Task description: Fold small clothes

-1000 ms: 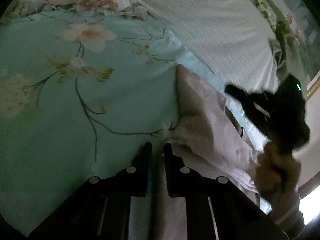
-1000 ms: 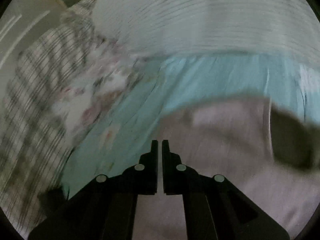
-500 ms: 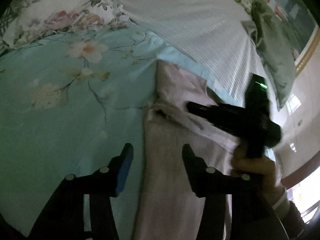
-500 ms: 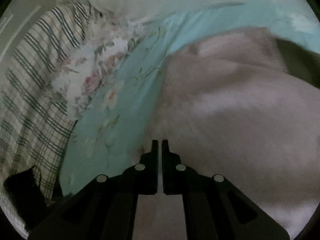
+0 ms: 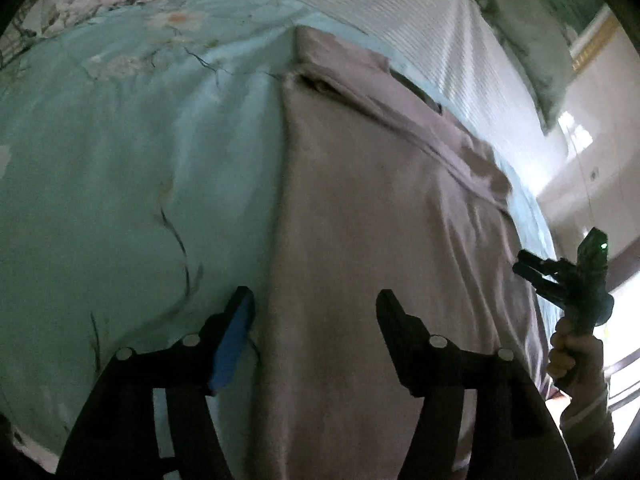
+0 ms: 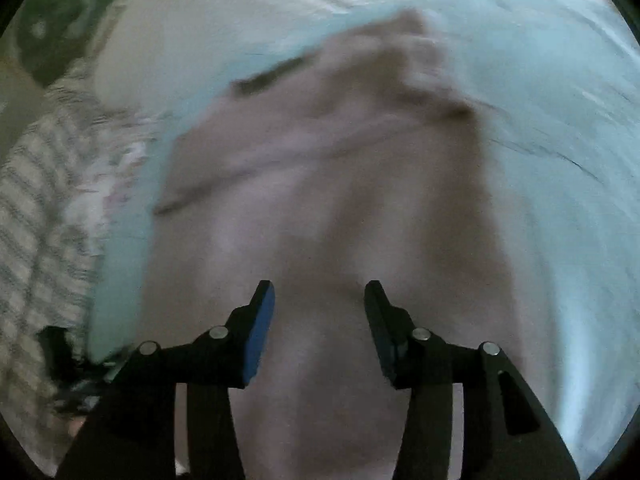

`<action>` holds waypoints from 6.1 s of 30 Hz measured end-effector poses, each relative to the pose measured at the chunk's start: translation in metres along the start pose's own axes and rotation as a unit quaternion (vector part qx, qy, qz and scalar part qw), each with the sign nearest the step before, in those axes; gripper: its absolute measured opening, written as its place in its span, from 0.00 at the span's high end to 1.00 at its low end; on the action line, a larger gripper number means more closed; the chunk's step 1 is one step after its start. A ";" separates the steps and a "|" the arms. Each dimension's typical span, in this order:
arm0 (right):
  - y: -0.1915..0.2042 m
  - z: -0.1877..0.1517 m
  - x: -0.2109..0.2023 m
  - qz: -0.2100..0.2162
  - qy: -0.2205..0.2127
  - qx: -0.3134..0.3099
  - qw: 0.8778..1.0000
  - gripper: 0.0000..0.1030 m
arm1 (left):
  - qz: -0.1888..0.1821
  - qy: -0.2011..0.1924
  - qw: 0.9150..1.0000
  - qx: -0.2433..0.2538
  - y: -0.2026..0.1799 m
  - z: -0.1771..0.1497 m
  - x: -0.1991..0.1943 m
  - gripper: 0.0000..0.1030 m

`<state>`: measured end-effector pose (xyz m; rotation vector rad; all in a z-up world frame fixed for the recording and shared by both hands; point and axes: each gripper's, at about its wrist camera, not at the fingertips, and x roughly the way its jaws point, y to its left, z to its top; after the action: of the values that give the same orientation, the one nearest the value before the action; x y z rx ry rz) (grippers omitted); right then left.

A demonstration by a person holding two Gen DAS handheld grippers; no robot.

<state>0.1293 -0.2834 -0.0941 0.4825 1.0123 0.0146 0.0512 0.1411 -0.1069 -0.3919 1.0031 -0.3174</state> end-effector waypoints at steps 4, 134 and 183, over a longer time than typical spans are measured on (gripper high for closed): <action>-0.028 -0.023 -0.038 -0.005 -0.023 0.020 1.000 0.54 | -0.026 0.017 0.999 0.006 -0.003 -0.021 -0.014 0.35; -0.023 0.217 0.032 -0.030 -0.138 -0.014 0.990 0.64 | 0.037 -0.080 0.996 -0.001 -0.023 0.297 0.146 0.69; 0.032 0.083 -0.004 0.123 -0.061 -0.016 0.990 0.45 | -0.053 -0.168 0.977 -0.122 -0.048 0.144 0.089 0.93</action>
<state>0.2016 -0.2872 -0.0423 0.5692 0.8263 0.2186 0.2164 0.0846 -0.0827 -0.7004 0.6905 -0.2144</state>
